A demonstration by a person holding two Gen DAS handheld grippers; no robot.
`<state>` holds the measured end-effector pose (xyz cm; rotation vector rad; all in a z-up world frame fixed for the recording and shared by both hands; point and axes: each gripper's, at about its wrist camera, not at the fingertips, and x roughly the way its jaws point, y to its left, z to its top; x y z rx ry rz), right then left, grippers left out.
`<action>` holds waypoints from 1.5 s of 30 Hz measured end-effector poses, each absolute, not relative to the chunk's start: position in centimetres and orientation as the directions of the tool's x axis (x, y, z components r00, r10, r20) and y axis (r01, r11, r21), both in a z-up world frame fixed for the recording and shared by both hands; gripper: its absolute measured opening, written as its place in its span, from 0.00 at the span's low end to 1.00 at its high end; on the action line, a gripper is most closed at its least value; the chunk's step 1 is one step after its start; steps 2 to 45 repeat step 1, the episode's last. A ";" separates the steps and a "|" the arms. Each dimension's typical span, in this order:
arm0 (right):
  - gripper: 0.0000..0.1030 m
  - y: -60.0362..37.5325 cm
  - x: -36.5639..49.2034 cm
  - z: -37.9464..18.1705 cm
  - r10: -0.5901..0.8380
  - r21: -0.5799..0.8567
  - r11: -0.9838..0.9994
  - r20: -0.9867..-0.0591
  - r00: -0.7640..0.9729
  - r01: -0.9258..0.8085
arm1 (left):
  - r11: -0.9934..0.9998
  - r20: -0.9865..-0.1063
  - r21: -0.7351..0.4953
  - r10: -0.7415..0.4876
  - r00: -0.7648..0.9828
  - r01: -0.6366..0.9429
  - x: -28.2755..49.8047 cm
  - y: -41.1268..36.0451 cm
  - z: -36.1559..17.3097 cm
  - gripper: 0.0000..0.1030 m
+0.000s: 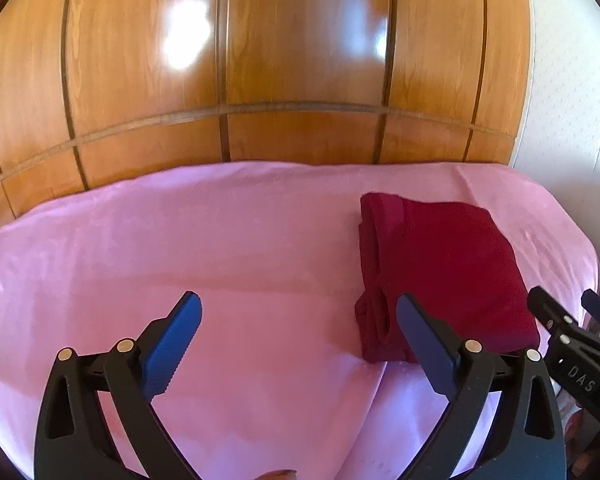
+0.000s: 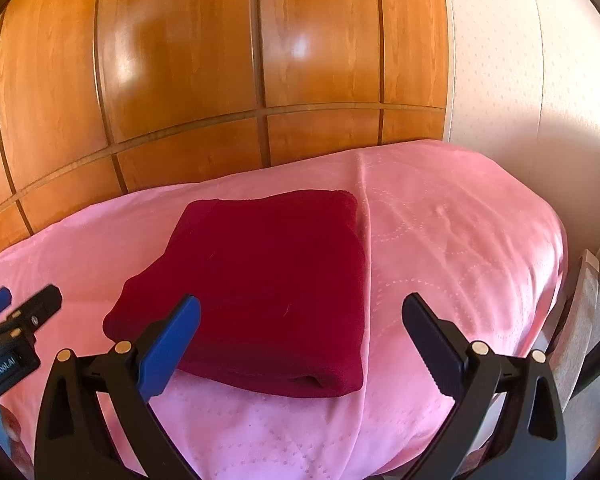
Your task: Fold small clothes
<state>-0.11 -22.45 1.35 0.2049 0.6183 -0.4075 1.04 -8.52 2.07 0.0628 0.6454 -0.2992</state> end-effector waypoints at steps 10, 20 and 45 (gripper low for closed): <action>0.98 -22.5 -0.1 1.4 -0.307 0.065 0.902 -0.599 0.739 0.427 | 0.957 -0.604 -0.036 -0.251 0.756 0.289 1.0 -8.5 1.9 0.94; 0.98 -22.5 -0.1 1.4 -0.307 0.065 0.902 -0.599 0.739 0.427 | 0.957 -0.604 -0.036 -0.251 0.756 0.289 1.0 -8.5 1.9 0.94; 0.98 -22.5 -0.1 1.4 -0.307 0.065 0.902 -0.599 0.739 0.427 | 0.957 -0.604 -0.036 -0.251 0.756 0.289 1.0 -8.5 1.9 0.94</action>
